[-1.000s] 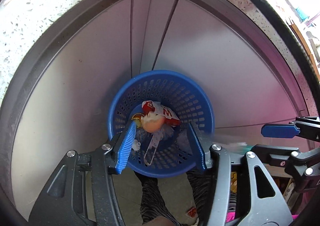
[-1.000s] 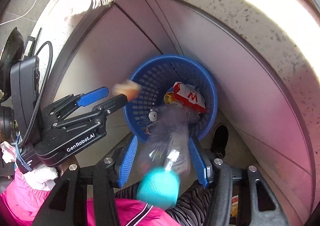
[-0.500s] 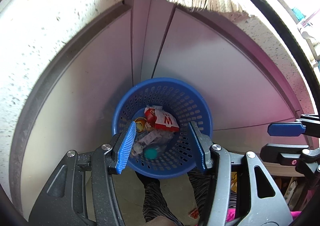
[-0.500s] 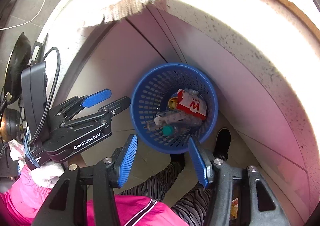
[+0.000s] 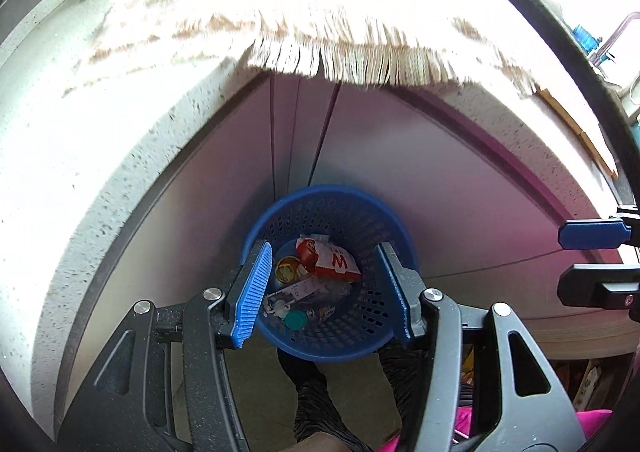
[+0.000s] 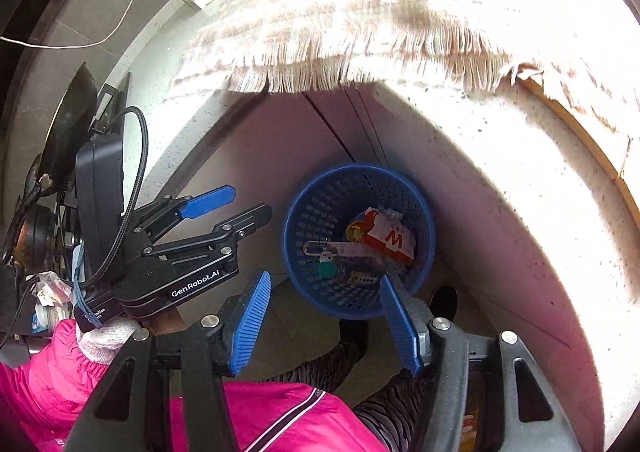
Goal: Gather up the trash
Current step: 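Raise both tools back over the cloth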
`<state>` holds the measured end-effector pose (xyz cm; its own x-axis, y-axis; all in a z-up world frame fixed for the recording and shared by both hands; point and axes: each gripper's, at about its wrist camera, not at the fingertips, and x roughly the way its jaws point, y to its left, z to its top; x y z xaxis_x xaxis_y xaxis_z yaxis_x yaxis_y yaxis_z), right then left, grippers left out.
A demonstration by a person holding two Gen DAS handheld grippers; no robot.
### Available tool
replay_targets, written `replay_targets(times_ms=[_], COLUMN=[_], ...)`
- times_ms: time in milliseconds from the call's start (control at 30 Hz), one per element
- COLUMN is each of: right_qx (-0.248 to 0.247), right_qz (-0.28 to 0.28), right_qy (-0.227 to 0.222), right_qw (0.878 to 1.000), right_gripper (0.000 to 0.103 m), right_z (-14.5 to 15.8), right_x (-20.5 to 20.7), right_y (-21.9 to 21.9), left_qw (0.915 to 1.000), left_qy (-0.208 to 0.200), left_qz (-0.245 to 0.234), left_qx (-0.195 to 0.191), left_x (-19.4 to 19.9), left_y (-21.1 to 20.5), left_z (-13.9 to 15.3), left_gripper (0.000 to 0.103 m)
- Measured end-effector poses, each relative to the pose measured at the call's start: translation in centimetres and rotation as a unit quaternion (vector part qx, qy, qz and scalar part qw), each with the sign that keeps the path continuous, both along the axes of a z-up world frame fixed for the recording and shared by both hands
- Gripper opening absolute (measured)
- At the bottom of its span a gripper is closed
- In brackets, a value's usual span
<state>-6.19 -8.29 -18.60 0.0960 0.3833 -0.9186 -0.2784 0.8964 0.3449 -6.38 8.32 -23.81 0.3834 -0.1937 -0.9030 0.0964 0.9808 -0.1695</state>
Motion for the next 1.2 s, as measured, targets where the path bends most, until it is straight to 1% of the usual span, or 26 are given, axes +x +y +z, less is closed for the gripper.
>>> replay_targets(times_ms=[67,200,267,400,533,600,700,833,933,1067,1200], right_qx=[0.001,-0.002,-0.002,-0.003,0.001,0.001,0.003,0.008,0.013,0.017,0.018], right_qz=[0.004,0.013,0.017,0.02,0.016,0.013,0.008,-0.002,-0.015,-0.022,-0.009], right_qy=[-0.012,-0.04,-0.054,-0.088,-0.113,-0.127,-0.143,-0.165,-0.182,-0.199,-0.211], right_qw=[1.0,0.999,0.998,0.996,0.993,0.992,0.99,0.986,0.983,0.98,0.977], right_gripper=[0.064,0.073,0.074,0.083,0.086,0.088,0.089,0.096,0.101,0.102,0.103], right_z=[0.8,2.7,3.6,5.6,7.4,8.1,9.1,10.3,11.0,11.9,12.8], right_x=[0.1,0.4,0.7,1.6,3.2,4.1,5.8,8.6,10.7,13.5,16.3], right_y=[-0.1,-0.4,-0.7,-1.7,-3.1,-3.9,-4.8,-6.3,-7.6,-8.8,-9.3], left_qw=[1.0,0.9997,0.9995,0.9988,0.9976,0.9969,0.9959,0.9944,0.9929,0.9914,0.99], left_qy=[-0.008,-0.022,-0.029,-0.043,-0.057,-0.062,-0.071,-0.083,-0.088,-0.095,-0.102], left_qz=[0.003,0.005,0.011,0.024,0.038,0.043,0.05,0.059,0.07,0.08,0.085], left_qx=[0.0,0.009,0.005,-0.004,-0.013,-0.019,-0.024,-0.026,-0.037,-0.042,-0.049], left_x=[0.0,0.2,0.4,1.0,2.1,2.8,4.1,6.3,7.7,9.6,11.9], left_y=[0.1,-0.1,-0.1,-0.1,-0.4,-0.8,-1.6,-2.4,-2.8,-3.4,-4.2], left_z=[0.7,2.0,2.7,4.1,5.2,5.8,6.6,7.6,8.3,8.9,9.3], left_gripper=[0.054,0.054,0.054,0.054,0.054,0.054,0.054,0.054,0.054,0.054,0.054])
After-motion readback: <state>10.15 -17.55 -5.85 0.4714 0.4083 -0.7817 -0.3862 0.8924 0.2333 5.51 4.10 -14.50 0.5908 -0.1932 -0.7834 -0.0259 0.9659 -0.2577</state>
